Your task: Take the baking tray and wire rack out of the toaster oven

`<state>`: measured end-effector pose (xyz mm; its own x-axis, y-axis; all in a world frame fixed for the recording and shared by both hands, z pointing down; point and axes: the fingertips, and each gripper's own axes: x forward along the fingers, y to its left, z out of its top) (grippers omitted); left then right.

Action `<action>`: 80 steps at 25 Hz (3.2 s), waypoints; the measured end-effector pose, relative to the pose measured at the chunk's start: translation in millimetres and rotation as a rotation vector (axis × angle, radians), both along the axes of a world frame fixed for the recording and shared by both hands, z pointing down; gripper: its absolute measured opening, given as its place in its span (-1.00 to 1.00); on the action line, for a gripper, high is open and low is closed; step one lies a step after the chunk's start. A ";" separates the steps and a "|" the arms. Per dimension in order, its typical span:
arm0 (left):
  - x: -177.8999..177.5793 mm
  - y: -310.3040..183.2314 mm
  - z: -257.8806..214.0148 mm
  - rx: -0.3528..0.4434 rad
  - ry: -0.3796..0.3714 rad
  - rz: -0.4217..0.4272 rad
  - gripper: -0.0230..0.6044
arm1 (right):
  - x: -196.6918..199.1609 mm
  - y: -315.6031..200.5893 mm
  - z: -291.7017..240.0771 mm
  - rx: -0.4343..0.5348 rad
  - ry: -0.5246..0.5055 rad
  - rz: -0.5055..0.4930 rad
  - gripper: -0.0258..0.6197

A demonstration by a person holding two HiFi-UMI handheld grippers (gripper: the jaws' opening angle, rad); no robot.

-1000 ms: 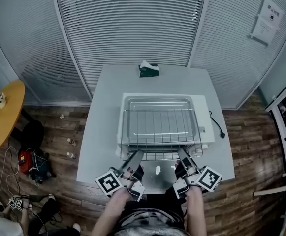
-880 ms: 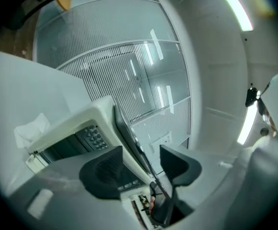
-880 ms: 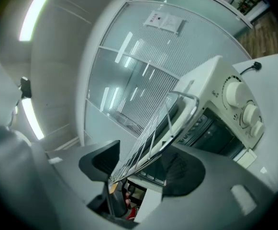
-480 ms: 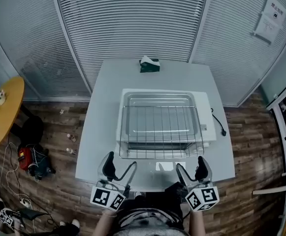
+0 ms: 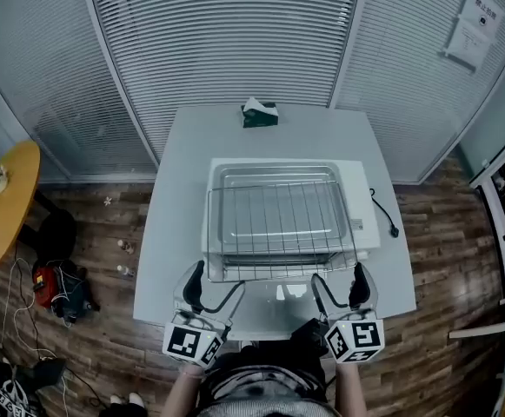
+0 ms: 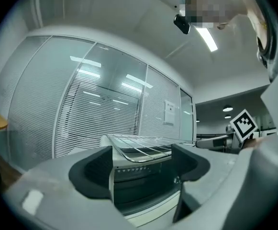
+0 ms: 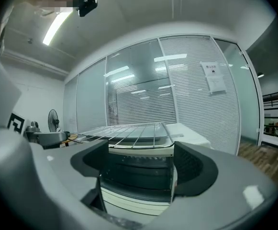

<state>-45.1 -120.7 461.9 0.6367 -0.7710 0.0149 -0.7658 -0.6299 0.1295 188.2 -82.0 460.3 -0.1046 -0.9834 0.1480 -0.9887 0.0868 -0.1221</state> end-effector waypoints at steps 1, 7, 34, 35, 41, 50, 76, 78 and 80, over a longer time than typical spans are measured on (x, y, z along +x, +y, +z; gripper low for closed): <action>3.5 -4.0 -1.3 0.003 -0.007 0.003 0.35 | 2.3 -4.1 -0.6 -0.003 0.001 0.002 0.37; 11.8 -29.3 -3.0 0.044 -0.074 0.032 0.35 | 4.2 -23.1 0.5 -0.006 0.050 0.032 0.37; 42.3 44.4 22.2 -0.065 -0.057 0.199 -0.27 | -86.6 21.8 18.9 -0.051 0.234 -0.127 -0.34; 44.4 50.3 23.8 -0.080 -0.046 0.210 -0.38 | -92.6 25.5 20.0 -0.049 0.224 -0.138 -0.42; 53.7 75.1 19.9 -0.099 -0.022 0.260 -0.79 | -121.4 40.9 11.6 -0.026 0.239 -0.192 -0.81; 65.3 90.9 -19.5 -0.024 -0.015 0.309 -0.92 | -143.1 50.2 -27.6 0.039 0.241 -0.237 -0.91; 58.9 89.7 -54.8 0.012 -0.030 0.244 -0.91 | -149.1 56.7 -57.8 0.089 0.132 -0.280 -0.92; 57.9 88.9 -54.0 0.011 -0.032 0.244 -0.92 | -150.3 56.2 -56.0 0.084 0.130 -0.283 -0.92; 56.8 87.7 -53.2 0.006 -0.029 0.242 -0.92 | -151.3 55.6 -55.1 0.080 0.128 -0.286 -0.92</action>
